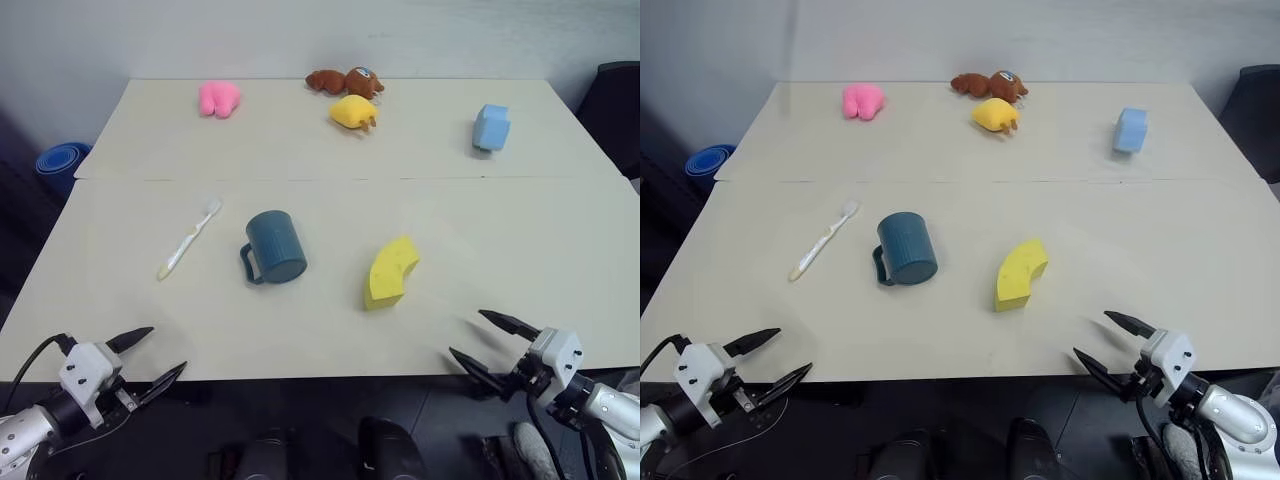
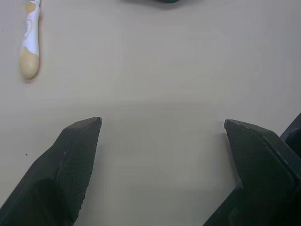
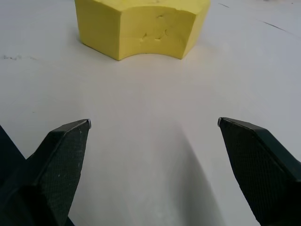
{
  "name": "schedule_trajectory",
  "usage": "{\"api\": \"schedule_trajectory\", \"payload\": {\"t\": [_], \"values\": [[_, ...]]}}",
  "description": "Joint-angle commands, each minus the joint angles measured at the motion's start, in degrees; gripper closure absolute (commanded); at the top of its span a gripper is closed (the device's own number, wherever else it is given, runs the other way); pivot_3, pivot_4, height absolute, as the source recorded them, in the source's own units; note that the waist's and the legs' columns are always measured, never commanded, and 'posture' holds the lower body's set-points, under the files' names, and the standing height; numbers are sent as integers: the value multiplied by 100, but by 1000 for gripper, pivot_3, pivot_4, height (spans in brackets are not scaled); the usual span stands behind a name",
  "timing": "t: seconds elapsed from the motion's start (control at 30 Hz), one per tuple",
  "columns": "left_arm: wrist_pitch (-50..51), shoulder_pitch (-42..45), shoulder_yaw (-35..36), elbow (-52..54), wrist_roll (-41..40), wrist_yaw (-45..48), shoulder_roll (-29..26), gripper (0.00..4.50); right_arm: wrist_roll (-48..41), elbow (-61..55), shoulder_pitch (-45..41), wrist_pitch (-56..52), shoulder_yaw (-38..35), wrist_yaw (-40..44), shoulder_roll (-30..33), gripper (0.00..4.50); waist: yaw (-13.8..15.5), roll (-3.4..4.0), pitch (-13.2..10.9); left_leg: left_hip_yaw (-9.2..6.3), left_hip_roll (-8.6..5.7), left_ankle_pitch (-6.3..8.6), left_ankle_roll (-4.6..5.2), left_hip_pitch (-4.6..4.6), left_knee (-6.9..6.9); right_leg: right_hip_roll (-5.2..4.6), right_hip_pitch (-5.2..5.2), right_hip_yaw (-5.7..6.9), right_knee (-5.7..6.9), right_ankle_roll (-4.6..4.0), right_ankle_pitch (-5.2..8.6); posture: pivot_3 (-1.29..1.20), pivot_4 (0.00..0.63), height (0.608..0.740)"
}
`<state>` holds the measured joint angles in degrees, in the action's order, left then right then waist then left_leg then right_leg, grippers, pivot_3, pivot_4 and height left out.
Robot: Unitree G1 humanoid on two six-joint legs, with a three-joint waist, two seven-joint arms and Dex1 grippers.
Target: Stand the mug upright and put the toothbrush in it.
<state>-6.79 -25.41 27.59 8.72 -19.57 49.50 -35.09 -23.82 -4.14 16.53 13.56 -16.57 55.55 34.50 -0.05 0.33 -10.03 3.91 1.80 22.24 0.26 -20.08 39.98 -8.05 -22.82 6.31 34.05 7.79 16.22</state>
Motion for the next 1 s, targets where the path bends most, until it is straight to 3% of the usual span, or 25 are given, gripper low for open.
{"api": "schedule_trajectory", "payload": {"t": [0.03,0.17,0.27,0.37,0.43,0.57,0.73,0.9,1.0], "values": [[-149,15,-37,164,99,32,-129,93,-141,-166,8,-19,-164,-11,50,0,0,0,0,0,0,0,0,0,0,0,0,0,0,0,0,0,150,740],[588,196,-285,461,-495,292,-227,93,-728,-917,-198,-1029,-12,-118,205,0,-1,1,0,1,0,0,0,0,3,0,0,-1,4,0,0,0,150,740],[1270,443,-443,872,-1123,477,-378,93,-1450,-1862,-641,-2542,236,-739,414,0,-2,1,0,-2,4,-1,-1,0,10,-1,0,-3,13,0,0,0,150,740],[1573,654,-614,1113,-1226,465,-446,93,-1562,-2354,-977,-3647,513,-1354,589,0,-1,1,2,-17,4,1,-6,4,10,-2,-2,0,35,0,0,0,150,740],[1717,816,-757,1226,-1202,421,-459,93,-1163,-2511,-1343,-4510,971,-1953,712,0,2,1,2,-20,1,3,-8,3,8,-1,-5,2,39,1,-1,0,150,740],[1811,824,-837,1340,-1103,433,-468,93,-2035,-2655,-2183,-6187,1094,-3238,60,0,1,-4,4,-12,0,3,-9,-9,13,-1,-25,1,47,2,-1,0,150,740],[1848,654,-806,1492,-1091,385,-396,93,-2496,-2393,-3019,-7665,1193,-3908,-326,0,-3,-6,5,-1,-1,2,-10,-20,12,-1,-54,-4,68,2,-1,0,150,740],[1878,631,-841,1573,-1072,286,-349,93,-2310,-1716,-3775,-8223,1483,-4166,-739,0,0,-6,6,1,0,2,-11,-23,12,0,-62,-5,75,2,-1,0,150,740],[1858,651,-910,1599,-1025,210,-291,0,-2028,-1257,-4092,-8201,1771,-4246,-952,491,-8,-7,6,5,-2,2,-11,-23,14,0,-63,-8,79,2,-1,0,150,740]]}}
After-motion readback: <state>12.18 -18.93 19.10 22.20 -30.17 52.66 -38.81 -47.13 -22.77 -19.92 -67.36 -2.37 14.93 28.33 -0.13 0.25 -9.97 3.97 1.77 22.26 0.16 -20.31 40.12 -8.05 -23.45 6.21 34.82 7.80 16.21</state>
